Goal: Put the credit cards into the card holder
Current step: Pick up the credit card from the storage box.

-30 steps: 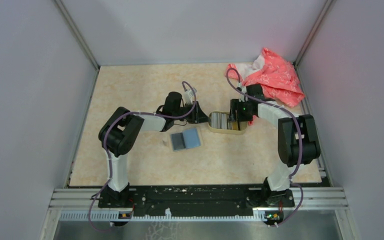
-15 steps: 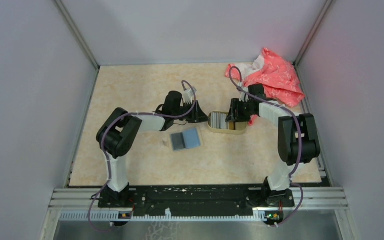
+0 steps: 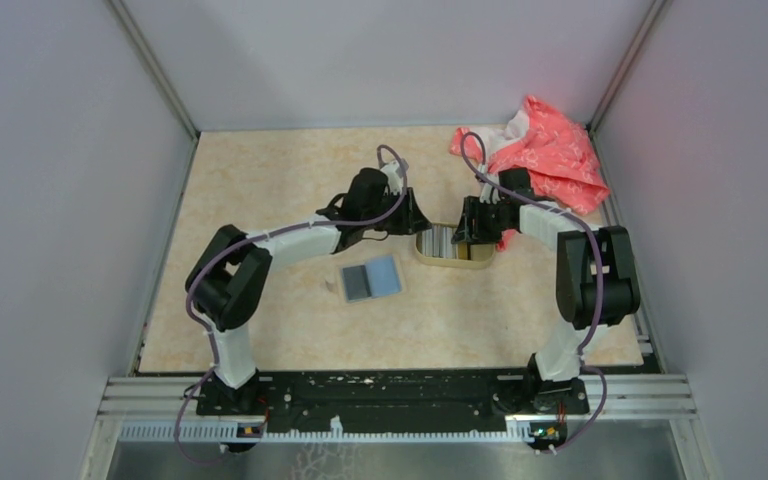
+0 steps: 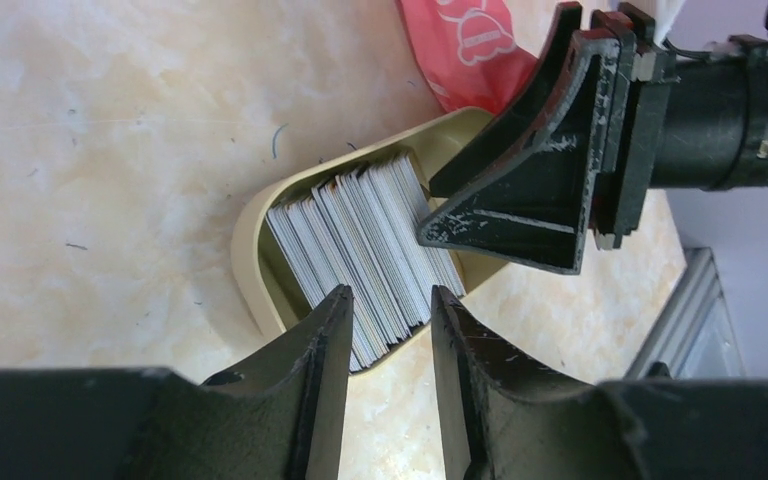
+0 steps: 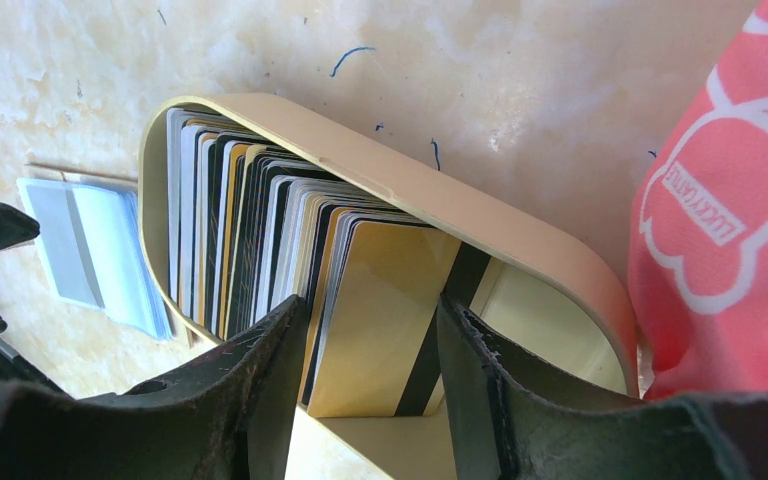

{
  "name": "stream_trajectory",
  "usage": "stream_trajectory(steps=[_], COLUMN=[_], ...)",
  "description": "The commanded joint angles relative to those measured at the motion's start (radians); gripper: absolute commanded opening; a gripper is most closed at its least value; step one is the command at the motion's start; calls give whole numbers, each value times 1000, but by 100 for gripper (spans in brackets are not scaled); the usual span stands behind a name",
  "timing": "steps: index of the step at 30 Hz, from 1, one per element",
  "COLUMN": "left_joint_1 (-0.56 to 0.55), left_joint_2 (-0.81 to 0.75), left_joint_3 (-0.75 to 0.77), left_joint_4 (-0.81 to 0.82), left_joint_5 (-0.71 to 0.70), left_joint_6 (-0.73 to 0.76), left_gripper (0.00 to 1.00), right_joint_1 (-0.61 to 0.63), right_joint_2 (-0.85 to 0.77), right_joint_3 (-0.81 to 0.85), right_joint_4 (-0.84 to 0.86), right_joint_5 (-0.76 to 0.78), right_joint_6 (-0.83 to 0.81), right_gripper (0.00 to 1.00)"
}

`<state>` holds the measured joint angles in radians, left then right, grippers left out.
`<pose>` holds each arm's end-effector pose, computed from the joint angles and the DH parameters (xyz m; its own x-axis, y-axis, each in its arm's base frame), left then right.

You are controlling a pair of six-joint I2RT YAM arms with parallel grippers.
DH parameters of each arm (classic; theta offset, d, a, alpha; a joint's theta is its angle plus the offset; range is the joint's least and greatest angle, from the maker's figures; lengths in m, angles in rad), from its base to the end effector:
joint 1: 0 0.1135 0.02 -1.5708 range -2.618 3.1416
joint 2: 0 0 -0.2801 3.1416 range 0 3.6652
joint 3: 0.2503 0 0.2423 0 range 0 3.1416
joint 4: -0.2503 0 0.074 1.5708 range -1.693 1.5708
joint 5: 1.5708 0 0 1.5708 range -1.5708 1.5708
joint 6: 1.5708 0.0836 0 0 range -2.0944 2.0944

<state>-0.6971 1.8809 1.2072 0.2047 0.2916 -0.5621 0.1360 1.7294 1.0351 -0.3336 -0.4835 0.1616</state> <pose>0.3402 -0.3162 0.2110 -0.7257 -0.0581 -0.6855 0.5020 0.6367 -0.5854 0.3509 0.0872 0.1593 -0.8949 0.0213 -0.4458 -0.2168 0.8523 0.4760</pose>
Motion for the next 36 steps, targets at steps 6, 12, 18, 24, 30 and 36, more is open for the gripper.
stream_trajectory(steps=[6, 12, 18, 24, 30, 36], left_joint_1=[-52, -61, -64, -65, -78, -91], left_joint_2=[46, 80, 109, 128, 163, 188], left_joint_3=[115, 133, 152, 167, 214, 242], left_joint_4=[-200, -200, -200, -246, -320, -352], left_joint_5=[-203, -172, -162, -159, -191, -206], left_joint_6=[30, 15, 12, 1, -7, -11], left_gripper=[45, 47, 47, 48, 51, 53], right_joint_1=[13, 13, 13, 13, 13, 13], right_joint_2=[58, 58, 58, 57, 56, 58], right_joint_3=[-10, -9, -9, -9, -9, -9], right_joint_4=[-31, -33, -34, -35, -34, -33], right_joint_5=[0, -2, -7, -13, -18, -21], right_joint_6=[3, 3, 4, 6, 8, 9], right_gripper=[49, 49, 49, 49, 49, 49])
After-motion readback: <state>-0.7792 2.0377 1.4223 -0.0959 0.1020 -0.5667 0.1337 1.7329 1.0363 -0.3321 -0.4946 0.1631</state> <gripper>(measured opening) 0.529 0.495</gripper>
